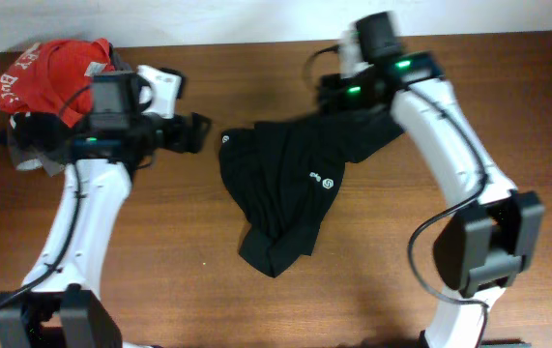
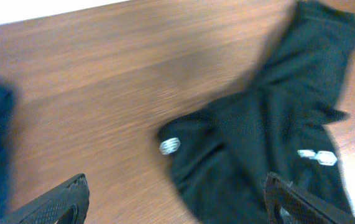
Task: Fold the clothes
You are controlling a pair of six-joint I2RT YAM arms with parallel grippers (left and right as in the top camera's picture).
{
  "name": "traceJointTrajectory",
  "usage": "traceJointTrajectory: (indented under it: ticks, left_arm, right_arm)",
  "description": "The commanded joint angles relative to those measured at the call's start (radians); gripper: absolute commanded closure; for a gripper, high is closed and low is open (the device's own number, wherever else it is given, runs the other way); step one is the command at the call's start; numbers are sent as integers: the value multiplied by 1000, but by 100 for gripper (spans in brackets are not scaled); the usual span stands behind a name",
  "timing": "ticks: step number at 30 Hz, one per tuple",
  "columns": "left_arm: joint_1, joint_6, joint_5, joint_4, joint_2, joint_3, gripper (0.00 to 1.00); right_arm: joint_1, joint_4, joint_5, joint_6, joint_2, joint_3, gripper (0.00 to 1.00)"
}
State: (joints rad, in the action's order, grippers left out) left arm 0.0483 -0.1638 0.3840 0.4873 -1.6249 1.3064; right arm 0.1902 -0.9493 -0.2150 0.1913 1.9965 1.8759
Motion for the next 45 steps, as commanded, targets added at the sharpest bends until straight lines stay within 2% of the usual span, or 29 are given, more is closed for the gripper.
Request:
traceJointTrajectory:
  ticks: [1,5,6,8,10,13,16,21,27,33,43,45]
  left_arm:
    - [102,-10,28,-26,-45,23,11]
    - [184,-9,28,-54,-102,23,11]
    - [198,-9,28,-61,-116,23,16]
    - [217,-9,28,-69,-139,23,17]
    - [222,-9,27,-74,-153,23,21]
    - [211,27,-4,-84,-156,23,22]
    - [194,40,-14,-91,-156,23,21]
    - [175,50,-25,-90,-157,23,22]
    - [173,157,-150,-90,-158,23,22]
    - [141,202,-172,-89,-158,23,22]
    - [79,202,-172,-56,-158,23,23]
    - [73,201,-172,-47,-158,23,23]
  right_arm:
    - [-104,-45,16,8,-24,14,27]
    - [-183,-111,-6,-3,-24,8,28]
    - [-192,-126,-6,-8,-24,4,28]
    - [-197,-147,-11,-23,-24,-7,28]
    - [-196,-158,-14,-22,-24,-29,28]
    - [-184,-140,-22,-21,-22,-98,30]
    - [-171,-81,-69,-22,-20,-177,34]
    - [-105,109,-163,-23,-20,-289,37]
    - [40,293,-48,-29,-9,-312,38]
    - [166,399,115,-8,47,-312,39]
    - [211,509,149,5,162,-312,42]
    - [209,512,149,5,171,-312,47]
